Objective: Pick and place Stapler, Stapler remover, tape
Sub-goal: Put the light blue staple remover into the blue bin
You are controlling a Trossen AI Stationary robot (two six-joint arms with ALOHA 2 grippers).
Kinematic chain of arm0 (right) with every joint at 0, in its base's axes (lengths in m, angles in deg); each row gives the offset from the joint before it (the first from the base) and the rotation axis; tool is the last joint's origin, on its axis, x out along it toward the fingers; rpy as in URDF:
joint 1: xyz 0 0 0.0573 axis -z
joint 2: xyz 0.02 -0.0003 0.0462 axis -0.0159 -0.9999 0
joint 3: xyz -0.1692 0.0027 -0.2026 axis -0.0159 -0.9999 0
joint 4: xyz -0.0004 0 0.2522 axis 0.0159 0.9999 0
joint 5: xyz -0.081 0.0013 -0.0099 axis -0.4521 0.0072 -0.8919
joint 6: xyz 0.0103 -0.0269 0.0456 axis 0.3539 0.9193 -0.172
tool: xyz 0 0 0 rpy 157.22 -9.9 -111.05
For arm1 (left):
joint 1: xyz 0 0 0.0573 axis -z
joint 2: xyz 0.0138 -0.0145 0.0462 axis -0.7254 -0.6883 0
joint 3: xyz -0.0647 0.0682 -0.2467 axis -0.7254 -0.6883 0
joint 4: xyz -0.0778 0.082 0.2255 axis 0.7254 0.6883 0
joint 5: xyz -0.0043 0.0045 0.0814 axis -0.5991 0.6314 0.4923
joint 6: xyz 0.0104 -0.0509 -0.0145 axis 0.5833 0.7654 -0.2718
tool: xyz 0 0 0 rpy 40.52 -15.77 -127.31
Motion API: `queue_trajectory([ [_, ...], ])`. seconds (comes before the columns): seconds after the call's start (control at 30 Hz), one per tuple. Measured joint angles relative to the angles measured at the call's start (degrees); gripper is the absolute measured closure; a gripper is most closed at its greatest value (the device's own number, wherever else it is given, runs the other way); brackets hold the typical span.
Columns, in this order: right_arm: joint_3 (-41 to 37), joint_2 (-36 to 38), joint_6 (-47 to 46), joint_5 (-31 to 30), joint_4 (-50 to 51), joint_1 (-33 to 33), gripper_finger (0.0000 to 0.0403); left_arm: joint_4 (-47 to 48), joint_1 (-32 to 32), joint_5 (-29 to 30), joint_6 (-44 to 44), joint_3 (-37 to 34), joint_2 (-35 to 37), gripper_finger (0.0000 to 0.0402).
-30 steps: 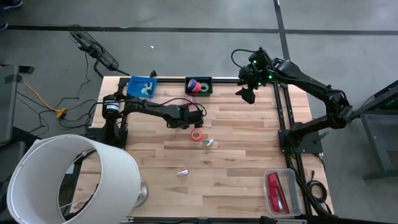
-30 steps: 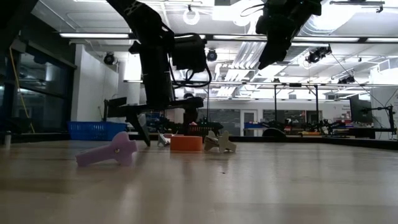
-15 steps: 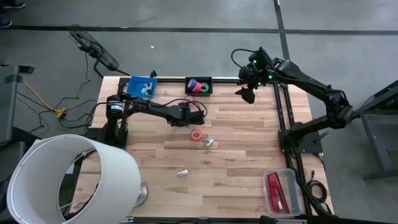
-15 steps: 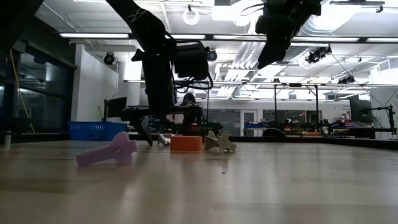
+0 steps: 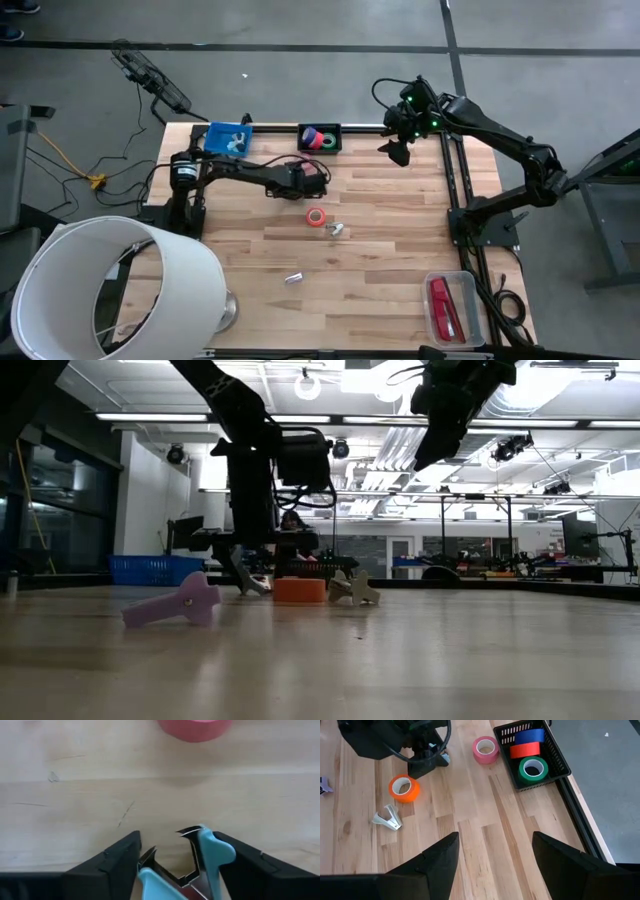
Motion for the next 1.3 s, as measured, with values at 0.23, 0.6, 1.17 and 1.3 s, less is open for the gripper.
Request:
queue_trajectory([
  [0.23, 0.0, 0.0, 0.0, 0.0, -0.2, 0.0, 0.016, 4.2, 0.0, 0.1, 0.3, 3.5, -0.3, 0.0214],
  [0.6, 0.0, 0.0, 0.0, 0.0, -0.2, 0.0, 0.016, 5.5, 0.1, -0.8, -0.3, 4.3, -0.4, 0.0224],
  [1.17, 0.0, 0.0, 0.0, 0.0, -0.1, 0.0, 0.016, 5.9, -0.2, -1.3, -0.1, 4.3, -0.2, 0.0225],
  [1.3, 0.0, 0.0, 0.0, 0.0, 0.2, 0.0, 0.016, 5.9, -0.6, -1.4, -0.3, 4.3, -0.2, 0.0219],
])
